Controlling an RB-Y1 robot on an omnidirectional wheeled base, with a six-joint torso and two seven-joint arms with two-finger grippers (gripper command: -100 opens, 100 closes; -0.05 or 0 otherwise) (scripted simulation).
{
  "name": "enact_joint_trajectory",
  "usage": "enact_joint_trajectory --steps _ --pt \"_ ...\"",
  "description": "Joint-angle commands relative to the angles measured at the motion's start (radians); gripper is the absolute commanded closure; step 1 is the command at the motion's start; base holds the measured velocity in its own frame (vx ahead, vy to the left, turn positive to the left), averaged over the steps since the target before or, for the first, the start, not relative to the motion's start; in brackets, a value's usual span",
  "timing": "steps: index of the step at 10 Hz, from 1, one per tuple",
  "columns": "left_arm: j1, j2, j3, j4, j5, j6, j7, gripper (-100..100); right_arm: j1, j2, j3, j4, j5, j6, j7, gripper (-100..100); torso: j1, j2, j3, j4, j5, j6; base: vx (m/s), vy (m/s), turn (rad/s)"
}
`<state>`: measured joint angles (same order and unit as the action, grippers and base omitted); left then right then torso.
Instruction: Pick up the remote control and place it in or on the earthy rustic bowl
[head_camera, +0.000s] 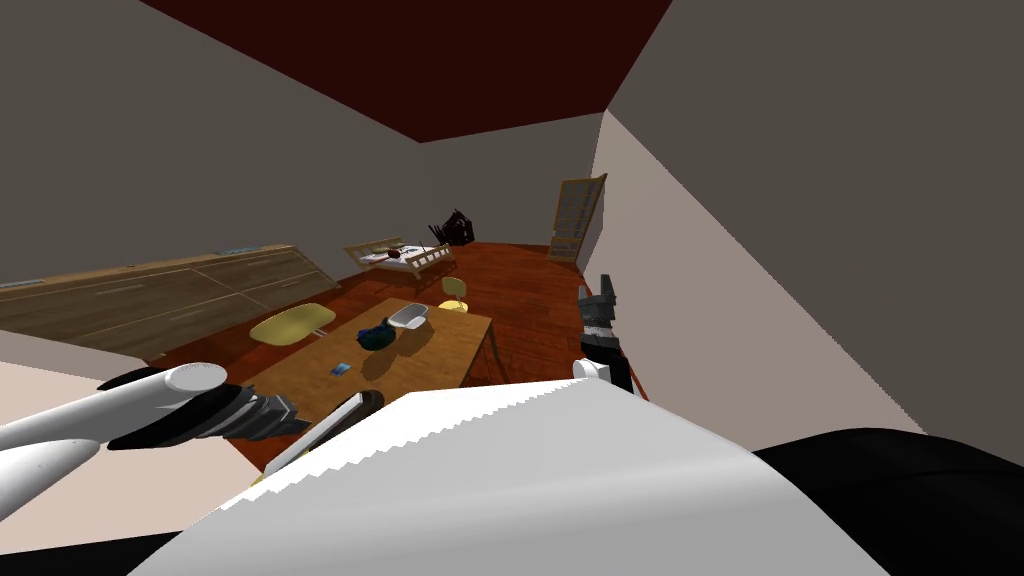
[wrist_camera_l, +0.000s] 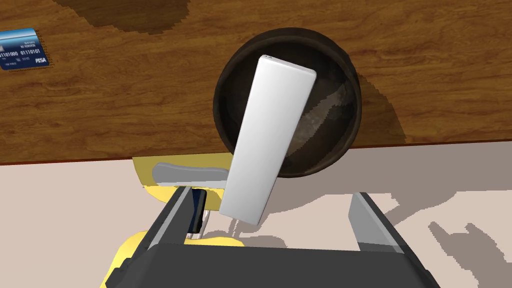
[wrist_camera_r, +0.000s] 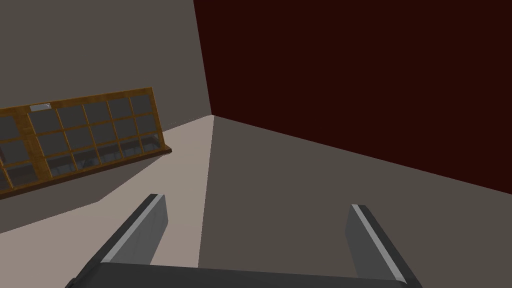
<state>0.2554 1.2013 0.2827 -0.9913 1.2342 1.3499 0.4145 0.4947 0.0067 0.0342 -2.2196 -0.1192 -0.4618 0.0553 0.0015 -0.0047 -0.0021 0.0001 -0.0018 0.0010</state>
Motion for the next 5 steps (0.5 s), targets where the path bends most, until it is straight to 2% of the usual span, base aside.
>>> enact_joint_trajectory --steps 1,2,4,5 --pt "0.05 0.025 -0.032 -0.05 0.05 -0.003 0.026 -100 0.0 0.0 0.0 0.0 0.0 0.0 0.0 0 0.0 0.0 0.0 0.0 0.0 0.0 0.062 -0.002 0.101" --pt "0.062 0.025 -0.032 -0.069 0.08 -0.003 0.026 -100 0.0 0.0 0.0 0.0 0.0 0.0 0.0 0 0.0 -0.001 0.0 0.0 0.0 0.0 0.059 -0.004 0.054" --pt "0.052 0.024 -0.035 -0.059 0.073 -0.003 0.021 -100 0.0 0.0 0.0 0.0 0.0 0.0 0.0 0 0.0 0.0 0.0 0.0 0.0 0.0 0.017 -0.004 -0.008" --pt "0.053 0.025 -0.035 -0.06 0.075 -0.003 0.022 0 0.0 0.0 0.0 0.0 0.0 0.0 0.0 0 0.001 0.002 0.001 0.0 0.0 0.0 0.0 0.0 0.0"
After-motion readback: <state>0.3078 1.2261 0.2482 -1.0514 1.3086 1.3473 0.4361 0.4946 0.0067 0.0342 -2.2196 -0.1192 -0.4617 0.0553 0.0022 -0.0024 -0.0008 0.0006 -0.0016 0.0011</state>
